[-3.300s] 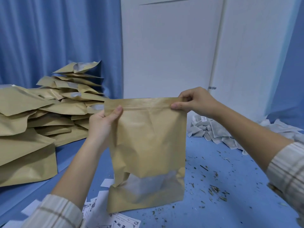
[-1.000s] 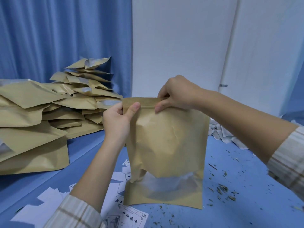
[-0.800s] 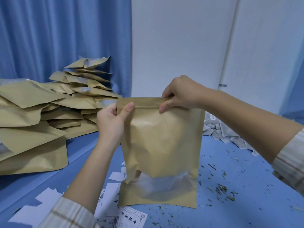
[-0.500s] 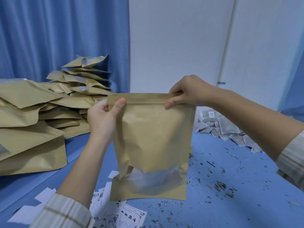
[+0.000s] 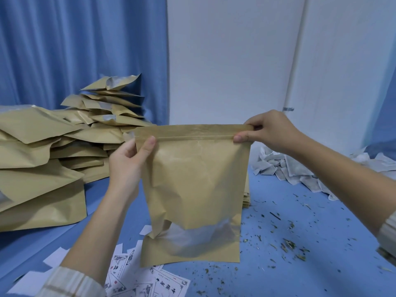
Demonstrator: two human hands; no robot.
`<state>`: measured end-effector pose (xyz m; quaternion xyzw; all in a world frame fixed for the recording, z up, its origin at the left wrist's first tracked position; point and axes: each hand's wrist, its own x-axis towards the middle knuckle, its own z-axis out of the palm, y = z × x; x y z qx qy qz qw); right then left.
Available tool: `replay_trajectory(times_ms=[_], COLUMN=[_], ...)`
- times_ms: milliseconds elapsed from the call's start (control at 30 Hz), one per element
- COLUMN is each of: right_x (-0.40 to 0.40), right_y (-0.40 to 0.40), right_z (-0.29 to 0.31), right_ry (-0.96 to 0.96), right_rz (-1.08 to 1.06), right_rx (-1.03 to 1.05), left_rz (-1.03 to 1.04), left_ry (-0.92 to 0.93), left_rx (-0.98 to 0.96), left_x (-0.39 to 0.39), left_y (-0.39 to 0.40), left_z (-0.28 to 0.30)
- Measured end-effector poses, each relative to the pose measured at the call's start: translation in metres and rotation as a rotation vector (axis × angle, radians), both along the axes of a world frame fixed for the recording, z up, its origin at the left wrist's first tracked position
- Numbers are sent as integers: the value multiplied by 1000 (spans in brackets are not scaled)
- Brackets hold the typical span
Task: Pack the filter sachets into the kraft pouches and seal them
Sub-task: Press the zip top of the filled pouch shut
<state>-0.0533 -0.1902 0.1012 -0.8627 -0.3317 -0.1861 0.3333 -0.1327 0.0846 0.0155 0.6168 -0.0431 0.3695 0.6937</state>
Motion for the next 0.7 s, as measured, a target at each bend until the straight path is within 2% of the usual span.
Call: replay_trajectory(times_ms=[133,233,367,467,600,700], right_x=[2,4,2,-6,-9,-8], right_y=[-6,-7,-1,13,39,59], right_z=[-17,-49,-129,-175,-196,-191], right_ry=[124,296,583,696,726,901], right_rz=[82,249,323,299,189,256], right_rx=[279,479,377,319,531,712], left_rz=[-296,-428,-447,-387,-324,-455], left_ry=[318,405,487,533,615,715], left_rx=[141,189,191,106,84,-6], left_x=[2,1,-5,-11,-15,-23], left_y=[4,7,8,2,7,32], left_z=[-41,-72,-92,-99,-83,-58])
